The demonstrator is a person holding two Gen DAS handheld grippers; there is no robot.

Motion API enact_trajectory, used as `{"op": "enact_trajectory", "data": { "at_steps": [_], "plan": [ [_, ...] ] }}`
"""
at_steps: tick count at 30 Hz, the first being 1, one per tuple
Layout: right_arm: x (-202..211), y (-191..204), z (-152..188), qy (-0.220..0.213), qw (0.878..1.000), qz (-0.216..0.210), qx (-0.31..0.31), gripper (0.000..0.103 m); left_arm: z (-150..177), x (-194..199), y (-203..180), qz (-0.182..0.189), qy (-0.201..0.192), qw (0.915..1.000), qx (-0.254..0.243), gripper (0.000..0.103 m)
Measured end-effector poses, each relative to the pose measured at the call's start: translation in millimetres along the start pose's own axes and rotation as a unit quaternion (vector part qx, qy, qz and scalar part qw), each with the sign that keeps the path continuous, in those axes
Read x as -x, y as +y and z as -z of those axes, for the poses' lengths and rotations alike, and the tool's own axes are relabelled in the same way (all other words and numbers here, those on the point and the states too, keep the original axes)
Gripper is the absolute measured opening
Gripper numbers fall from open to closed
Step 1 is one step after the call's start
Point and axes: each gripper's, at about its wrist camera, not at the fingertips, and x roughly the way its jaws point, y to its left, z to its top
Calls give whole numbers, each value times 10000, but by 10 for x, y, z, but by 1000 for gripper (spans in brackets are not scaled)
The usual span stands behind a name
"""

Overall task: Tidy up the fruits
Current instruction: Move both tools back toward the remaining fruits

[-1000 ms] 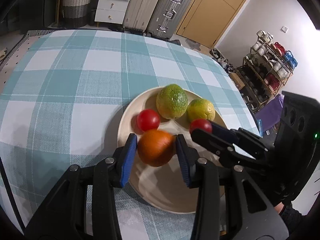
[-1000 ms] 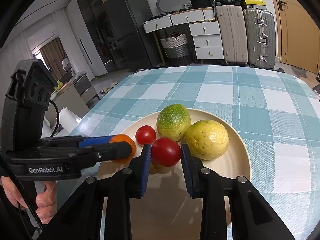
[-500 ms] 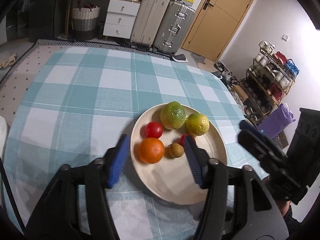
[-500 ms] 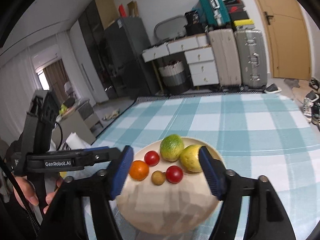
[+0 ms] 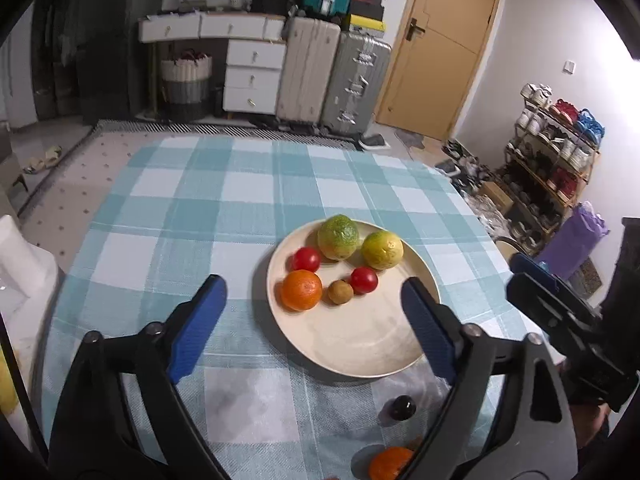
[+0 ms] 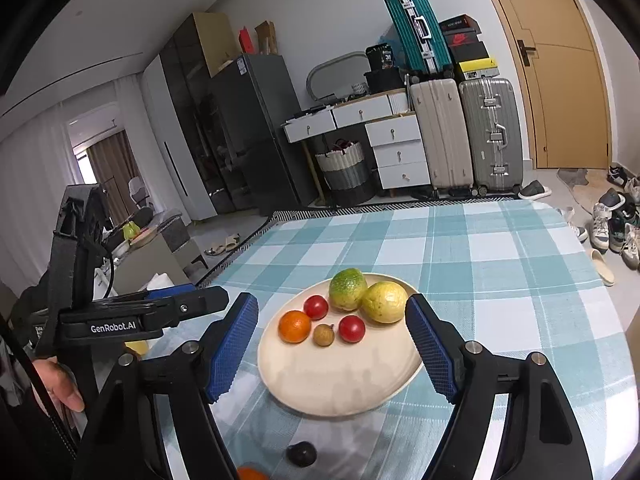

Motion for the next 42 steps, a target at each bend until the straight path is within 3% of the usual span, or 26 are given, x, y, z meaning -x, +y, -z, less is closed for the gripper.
{"op": "enact_trajectory", "data": {
  "at_steps": [1, 3, 13, 28, 42],
  "plan": [
    [43, 19, 3, -26, 10000, -16, 12, 83, 13, 46, -17, -72, -70, 9999, -6, 103],
    [140, 58, 8, -109, 9999, 7, 52, 88, 47, 160, -55, -187, -231, 9996, -16, 102],
    [611, 207, 112, -379, 9991, 64, 154, 100, 266, 481, -170, -246, -284, 9993, -54, 102],
    [965, 387, 439, -346, 9982, 154, 457, 103, 831, 603, -256, -191, -31, 9998, 8, 102],
    [956, 325, 682, -62, 9997, 74, 205, 103, 1276, 435, -329, 114, 413, 9990, -140, 102]
  ]
}}
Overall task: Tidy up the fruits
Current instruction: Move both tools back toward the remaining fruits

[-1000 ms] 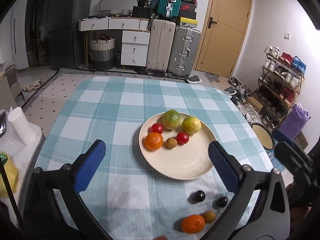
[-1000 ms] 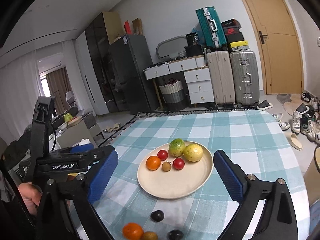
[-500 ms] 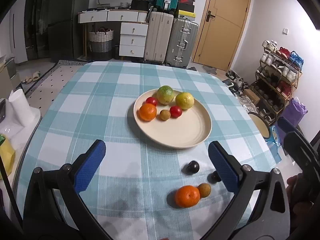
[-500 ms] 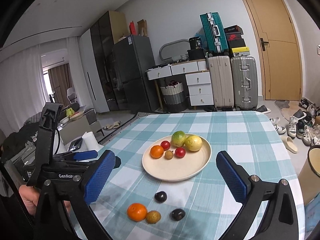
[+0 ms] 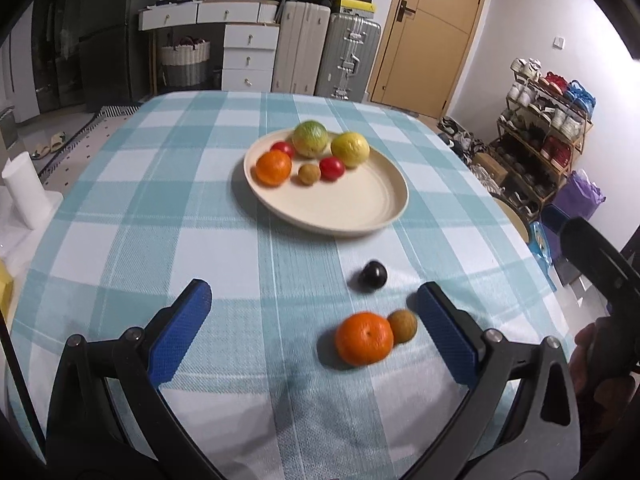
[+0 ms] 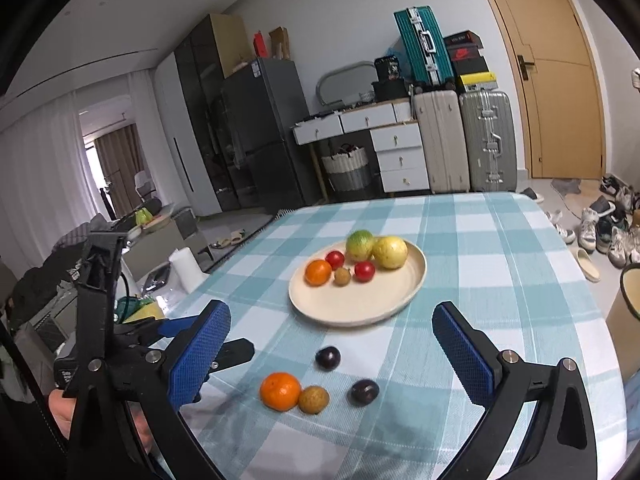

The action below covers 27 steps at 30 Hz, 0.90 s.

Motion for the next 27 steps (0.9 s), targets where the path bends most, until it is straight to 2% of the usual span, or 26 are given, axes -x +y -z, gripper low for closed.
{"op": "enact_trajectory", "data": {
  "at_steps": [6, 18, 27],
  "plan": [
    [-82, -24, 91, 190, 9998, -1, -69, 103, 147, -136, 15, 101, 320, 9994, -28, 102],
    [-132, -90, 167, 279, 9995, 63, -149, 103, 333, -434, -71, 171, 896, 9956, -219, 102],
    [-175, -208, 235, 366, 9986, 65, -370, 103, 313, -526, -165, 145, 1049, 9931, -508, 102]
  ]
}}
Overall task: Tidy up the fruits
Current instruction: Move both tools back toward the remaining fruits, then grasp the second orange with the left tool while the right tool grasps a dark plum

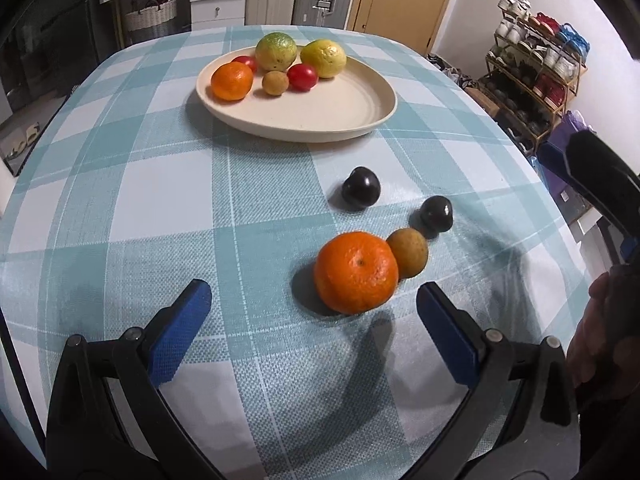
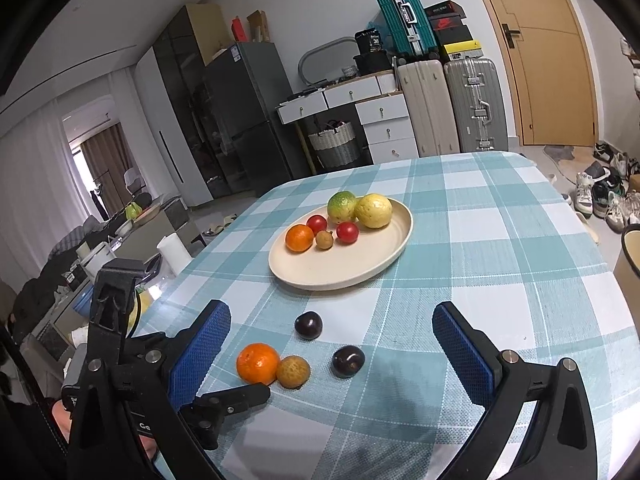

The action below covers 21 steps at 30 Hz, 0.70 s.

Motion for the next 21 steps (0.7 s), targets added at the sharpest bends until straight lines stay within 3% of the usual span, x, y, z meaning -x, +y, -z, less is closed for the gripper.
{"op": "enact_trajectory", "data": {
  "at_steps": [12, 15, 17, 18, 21],
  "plan": [
    [-27, -129, 46, 64, 9997, -7, -221, 103, -96, -43, -16, 187, 40, 9985, -510, 78],
    [-25, -134, 48, 92, 9996, -29, -263, 103, -86, -53, -50, 297, 63, 9973, -662, 67],
    [-21, -133, 53, 86, 9997, -22, -231, 103, -74, -33, -70, 460, 51, 9962, -744, 50],
    [-21, -130, 55, 85, 9997, -18, -222, 103, -73, -17, -88, 734, 84, 9942, -787, 37],
    [-22, -130, 58, 104, 9996, -25, -248, 103, -61, -6, -103, 684, 55, 9941, -835, 36]
  ]
}}
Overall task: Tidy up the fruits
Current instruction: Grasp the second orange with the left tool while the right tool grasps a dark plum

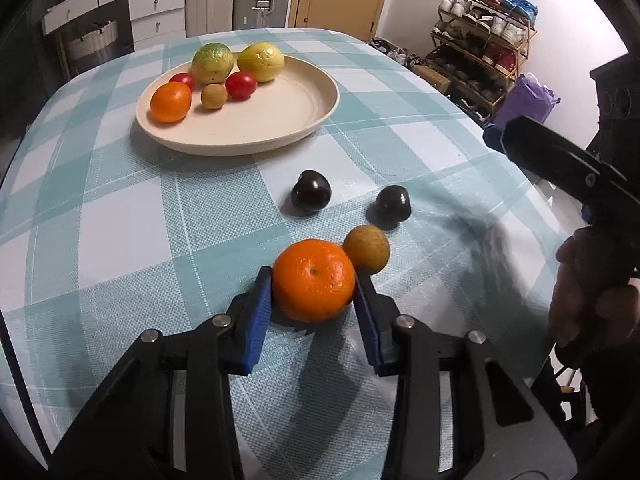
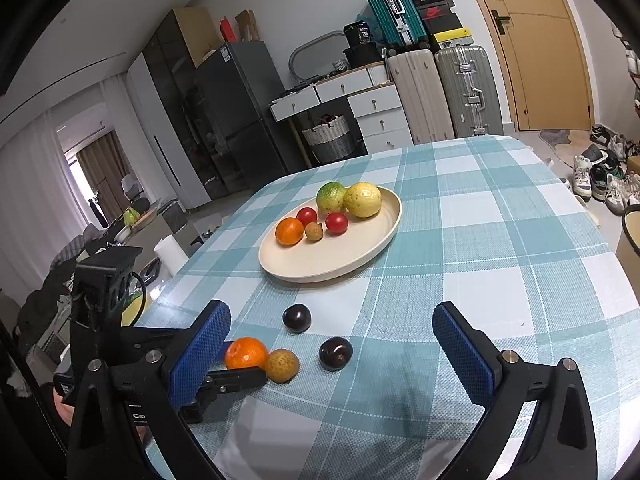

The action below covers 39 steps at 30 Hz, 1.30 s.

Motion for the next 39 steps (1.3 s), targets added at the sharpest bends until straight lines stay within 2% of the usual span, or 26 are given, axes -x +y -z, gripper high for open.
{"op": "enact_trajectory", "data": {
  "at_steps": [8, 22, 32, 33, 36, 39],
  "plan": [
    [-9, 5, 22, 62, 10000, 36, 15, 103, 39, 103, 133, -13, -139, 9994, 326, 36],
    [-209, 0, 100, 464, 9989, 89, -70, 103, 78, 478, 419, 2, -578, 9943, 900, 36],
    [-370, 24, 136, 779, 9965, 307, 29, 101, 141, 534, 565, 85, -650, 9908, 1186, 36],
    [-389, 22, 132, 797, 9963, 316, 29, 100, 147, 534, 576, 95, -650, 9906, 1196, 36],
    [-468, 21, 136, 924, 9949, 389, 41, 83, 167, 544, 596, 99, -652, 9901, 1240, 36],
    [-562, -5, 158, 1119, 9926, 464, -10, 75, 189, 549, 642, 106, -677, 9891, 1306, 36]
  ]
}}
